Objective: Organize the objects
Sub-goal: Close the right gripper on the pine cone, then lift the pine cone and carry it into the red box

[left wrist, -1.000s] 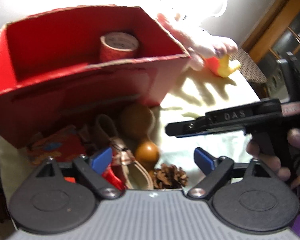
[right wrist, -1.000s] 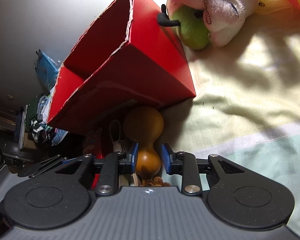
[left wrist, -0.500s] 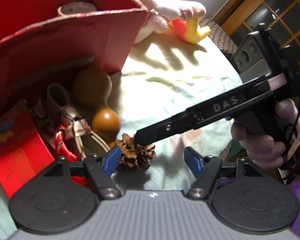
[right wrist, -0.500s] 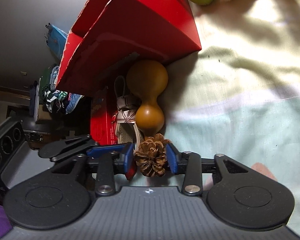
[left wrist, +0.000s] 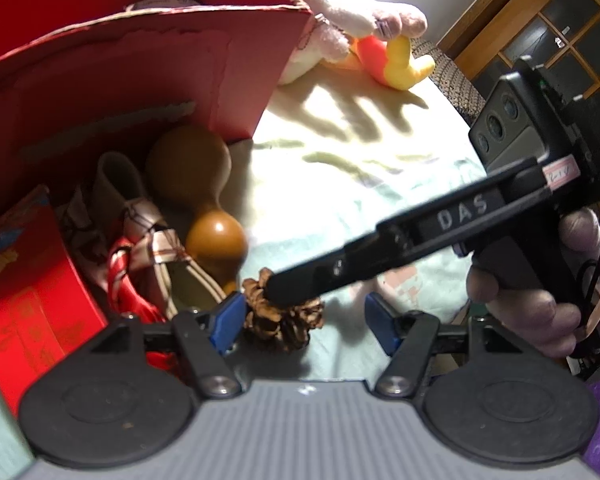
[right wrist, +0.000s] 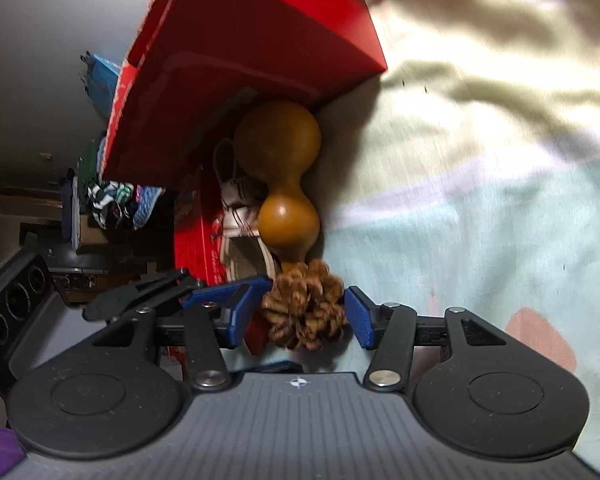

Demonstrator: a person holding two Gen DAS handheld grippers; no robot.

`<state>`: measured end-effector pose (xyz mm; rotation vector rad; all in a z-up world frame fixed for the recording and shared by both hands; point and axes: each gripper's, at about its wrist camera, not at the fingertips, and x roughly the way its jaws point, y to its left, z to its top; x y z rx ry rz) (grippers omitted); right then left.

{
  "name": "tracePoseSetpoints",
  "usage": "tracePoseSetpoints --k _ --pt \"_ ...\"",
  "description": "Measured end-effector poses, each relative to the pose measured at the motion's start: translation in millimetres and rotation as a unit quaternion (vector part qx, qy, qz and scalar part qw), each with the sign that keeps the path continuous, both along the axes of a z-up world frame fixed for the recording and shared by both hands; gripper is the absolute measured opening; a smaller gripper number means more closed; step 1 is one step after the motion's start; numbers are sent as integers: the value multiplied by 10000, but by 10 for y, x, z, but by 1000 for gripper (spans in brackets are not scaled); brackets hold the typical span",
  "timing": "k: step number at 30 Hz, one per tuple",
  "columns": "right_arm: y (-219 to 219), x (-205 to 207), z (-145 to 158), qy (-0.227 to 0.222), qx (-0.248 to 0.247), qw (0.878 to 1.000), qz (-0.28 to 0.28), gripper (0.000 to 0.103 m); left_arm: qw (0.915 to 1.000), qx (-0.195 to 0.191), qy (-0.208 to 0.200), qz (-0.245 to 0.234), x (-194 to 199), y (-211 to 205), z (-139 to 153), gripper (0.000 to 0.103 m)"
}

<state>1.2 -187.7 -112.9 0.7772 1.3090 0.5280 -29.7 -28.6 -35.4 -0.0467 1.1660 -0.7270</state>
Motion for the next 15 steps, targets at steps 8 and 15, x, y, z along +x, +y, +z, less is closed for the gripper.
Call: tracePoseSetpoints --k 8,15 --pt "-41 -32 59 -221 -221 9995 23 49 9996 157 -109 -229 -40 -83 -42 68" --pt "-168 -55 250 -301 -353 9988 -134 49 9986 -12 -278 -450 30 -215 113 64"
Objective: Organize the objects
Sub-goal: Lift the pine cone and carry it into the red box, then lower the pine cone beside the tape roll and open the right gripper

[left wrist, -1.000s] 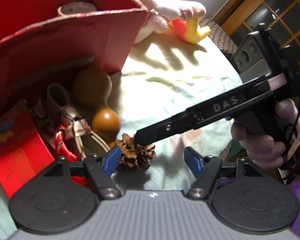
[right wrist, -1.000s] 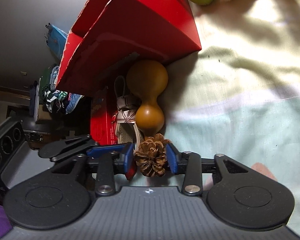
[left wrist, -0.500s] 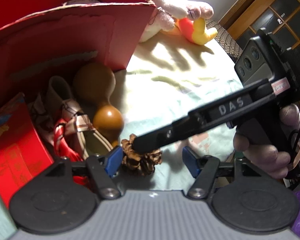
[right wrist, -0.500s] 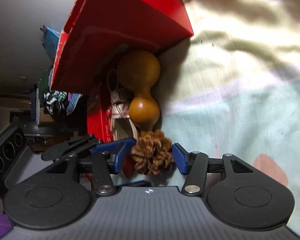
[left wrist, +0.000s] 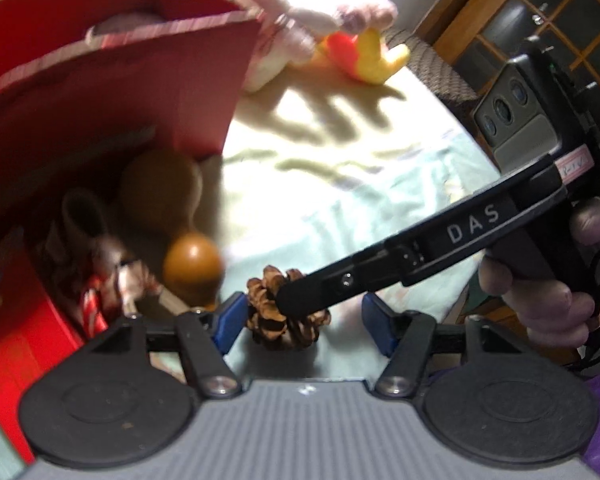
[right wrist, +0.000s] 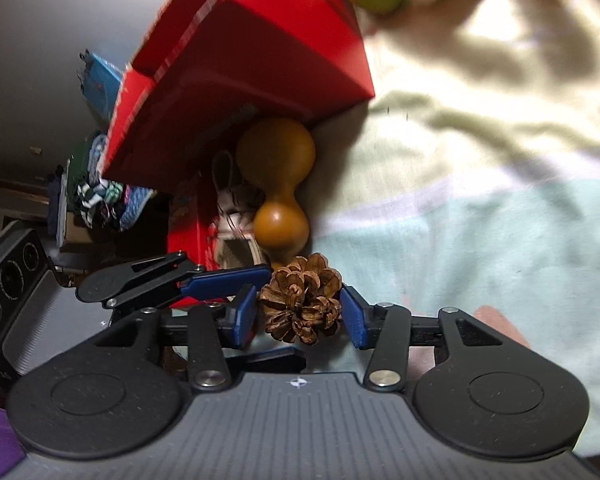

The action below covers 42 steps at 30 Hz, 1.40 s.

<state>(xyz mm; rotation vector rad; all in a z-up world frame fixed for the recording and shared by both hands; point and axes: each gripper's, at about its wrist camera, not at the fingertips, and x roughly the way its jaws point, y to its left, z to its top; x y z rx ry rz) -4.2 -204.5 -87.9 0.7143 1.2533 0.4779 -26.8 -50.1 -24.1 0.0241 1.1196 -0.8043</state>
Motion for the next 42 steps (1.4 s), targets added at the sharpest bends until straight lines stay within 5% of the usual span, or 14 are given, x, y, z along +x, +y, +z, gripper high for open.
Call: tracePoseSetpoints --k 8,16,24,29,37,42 --pt "-56 241 871 -1177 -367 9924 -36 49 9932 -640 -974 6 236 48 724 63" --pt "492 988 1490 -2253 -1483 9603 710 49 9766 -1214 -1539 884 750 452 1061 63" --pt "1166 1755 1119 -1580 -2753 9322 1740 49 9825 -980 -718 1414 1248 664 561 66" --pt "1594 1976 881 -1090 -3779 8804 2648 50 9831 -926 -439 1519 1279 747 401 66" --pt "1948 2123 419 -417 -4593 8138 3535 50 9811 -916 -387 1662 1306 884 337 73" --pt "1931 2134 249 -219 -4675 8048 3650 50 9797 -984 -266 1724 1335 975 289 77"
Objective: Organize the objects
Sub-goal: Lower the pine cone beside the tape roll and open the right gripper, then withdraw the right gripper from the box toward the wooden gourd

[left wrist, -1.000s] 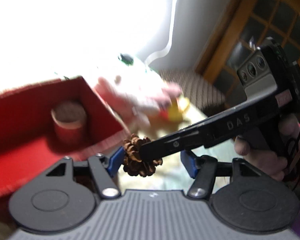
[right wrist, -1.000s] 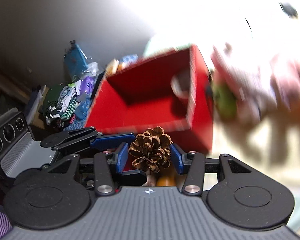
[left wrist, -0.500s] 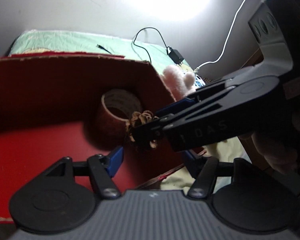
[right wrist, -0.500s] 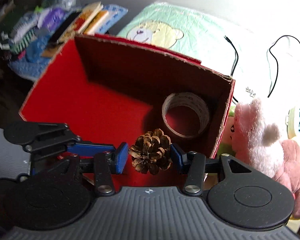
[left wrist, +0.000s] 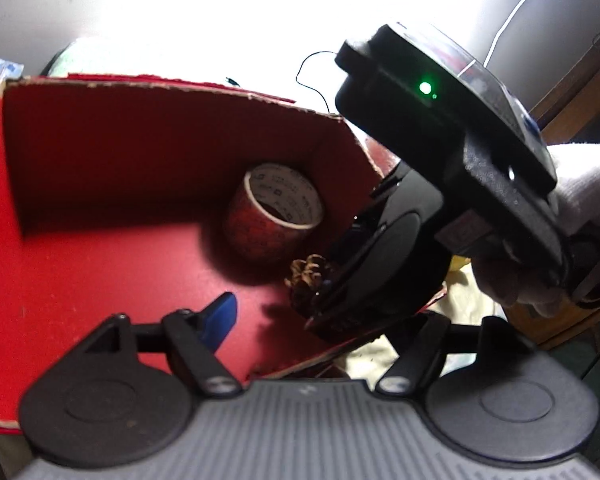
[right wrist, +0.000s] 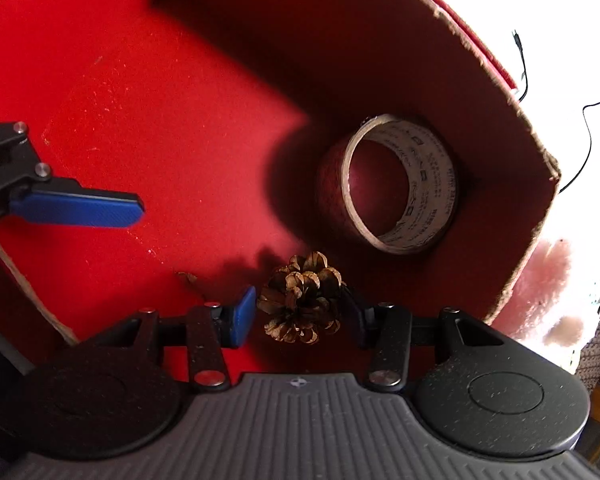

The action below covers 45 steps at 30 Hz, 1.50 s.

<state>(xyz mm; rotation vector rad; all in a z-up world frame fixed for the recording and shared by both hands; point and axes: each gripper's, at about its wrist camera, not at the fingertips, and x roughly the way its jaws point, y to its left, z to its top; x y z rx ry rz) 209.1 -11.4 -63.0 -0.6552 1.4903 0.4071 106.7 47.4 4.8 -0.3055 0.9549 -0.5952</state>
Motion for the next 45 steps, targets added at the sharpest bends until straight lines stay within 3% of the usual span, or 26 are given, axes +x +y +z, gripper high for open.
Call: tracePoseSetpoints --k 15,20,30,35,45 --pt "-168 -68 58 -478 535 9969 -317 52 9992 379 -147 10 -19 -103 60 78" --pt "-317 -122 177 -730 858 9915 -651 52 9982 544 -192 135 -55 -112 107 78" --pt "-742 -421 520 -1275 1747 9657 -1437 51 9947 812 -458 430 -226 -108 289 78" --pt "-798 -591 743 -1560 2008 9538 -1601 51 9898 1125 -695 523 -367 -189 429 78" --pt "-916 -1031 859 -2110 2415 9312 -1735 49 9798 1742 -593 779 -667 -246 511 87"
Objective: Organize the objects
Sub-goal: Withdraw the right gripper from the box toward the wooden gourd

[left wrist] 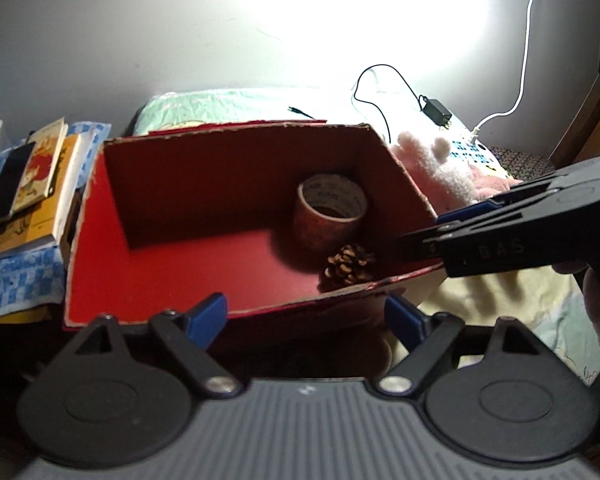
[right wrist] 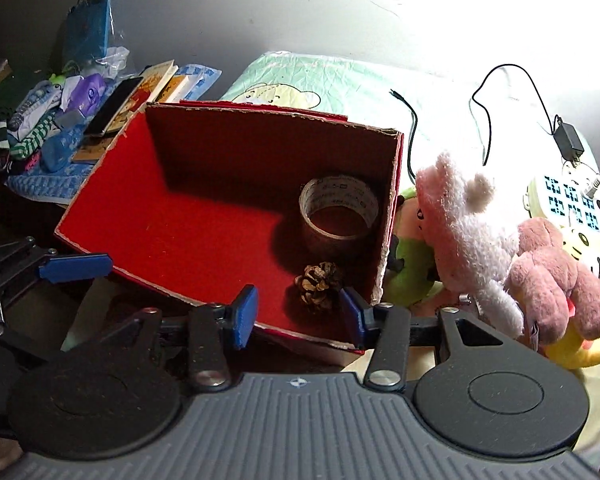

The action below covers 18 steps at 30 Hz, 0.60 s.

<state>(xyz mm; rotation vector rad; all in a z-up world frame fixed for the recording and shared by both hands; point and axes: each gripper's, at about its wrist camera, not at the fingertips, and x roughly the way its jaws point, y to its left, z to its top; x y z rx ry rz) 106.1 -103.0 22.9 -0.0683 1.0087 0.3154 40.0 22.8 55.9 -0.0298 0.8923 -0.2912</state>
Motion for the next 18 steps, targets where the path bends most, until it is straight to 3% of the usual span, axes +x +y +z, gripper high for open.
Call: tracePoseSetpoints --k 12,18 --pt "-110 -453 -11 -365 287 9986 -245 45 9981 553 142 232 -283 -131 -67 91" --pt "-154 -566 -156 -272 392 9980 -407 44 9964 765 279 220 -325 -227 -205 91"
